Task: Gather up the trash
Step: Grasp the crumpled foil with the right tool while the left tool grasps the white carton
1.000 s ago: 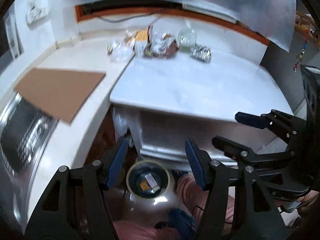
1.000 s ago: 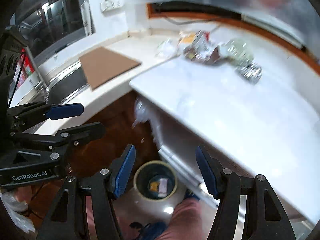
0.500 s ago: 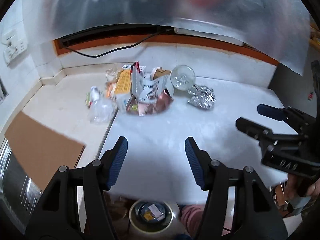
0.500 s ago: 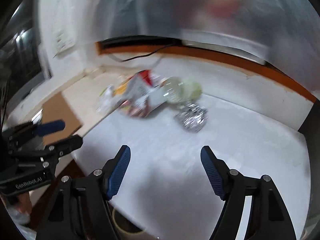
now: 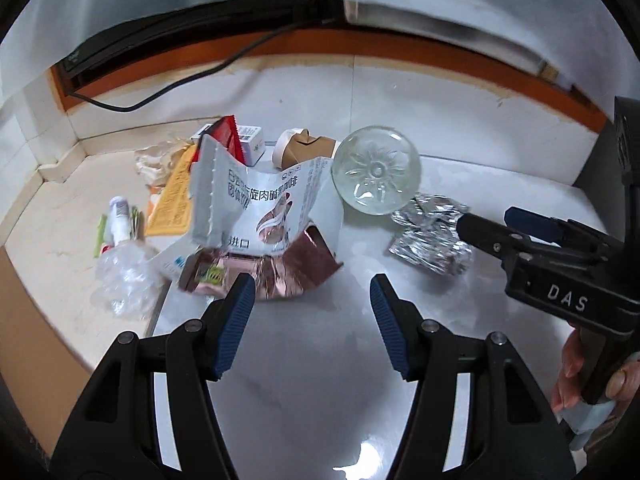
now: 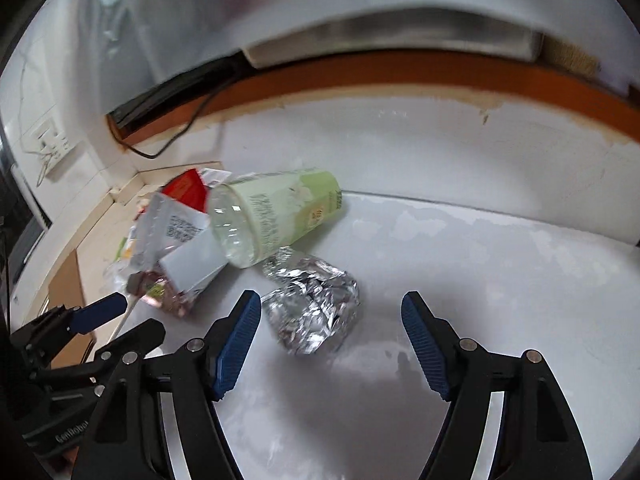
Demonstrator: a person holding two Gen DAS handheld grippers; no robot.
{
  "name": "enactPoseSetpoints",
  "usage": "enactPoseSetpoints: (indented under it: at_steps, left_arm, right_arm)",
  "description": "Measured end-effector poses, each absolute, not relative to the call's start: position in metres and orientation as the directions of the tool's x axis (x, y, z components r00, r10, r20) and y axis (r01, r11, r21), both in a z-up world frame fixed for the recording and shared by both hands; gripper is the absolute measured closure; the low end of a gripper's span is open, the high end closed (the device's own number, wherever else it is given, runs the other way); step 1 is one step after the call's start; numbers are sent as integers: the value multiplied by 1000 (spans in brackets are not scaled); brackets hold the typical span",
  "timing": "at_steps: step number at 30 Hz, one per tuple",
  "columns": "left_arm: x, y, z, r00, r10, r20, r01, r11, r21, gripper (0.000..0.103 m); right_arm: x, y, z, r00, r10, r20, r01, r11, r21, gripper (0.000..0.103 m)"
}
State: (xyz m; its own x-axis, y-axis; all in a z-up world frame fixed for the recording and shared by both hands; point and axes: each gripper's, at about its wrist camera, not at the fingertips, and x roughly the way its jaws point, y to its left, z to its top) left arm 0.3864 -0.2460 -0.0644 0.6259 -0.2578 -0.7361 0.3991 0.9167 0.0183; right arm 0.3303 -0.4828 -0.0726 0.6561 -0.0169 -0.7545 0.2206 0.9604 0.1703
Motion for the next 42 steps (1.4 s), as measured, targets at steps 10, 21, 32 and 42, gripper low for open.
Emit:
enactPoseSetpoints:
  at_steps: [10,21,32,42]
  left_arm:
    - [426,-270,-95,639,-181,-748,381,919,103,46]
    - [437,-277,-103,667,-135,-733,351,924,149,84]
    - [384,-246,-81,693,-183,-697,336,938,88,87]
    - [298,-197,-46,714,-235,-659,341,939,34,87]
  right_arm:
    - [364,-487,-118,625,27,-780,223,951,212,29]
    - [365,-483,-119,630,71,-773,192,951,244,51]
    - [336,-465,-110,650,81,-755,171,953,250,63]
    - [270,-416,-89,673,94,-734,146,956,256,63]
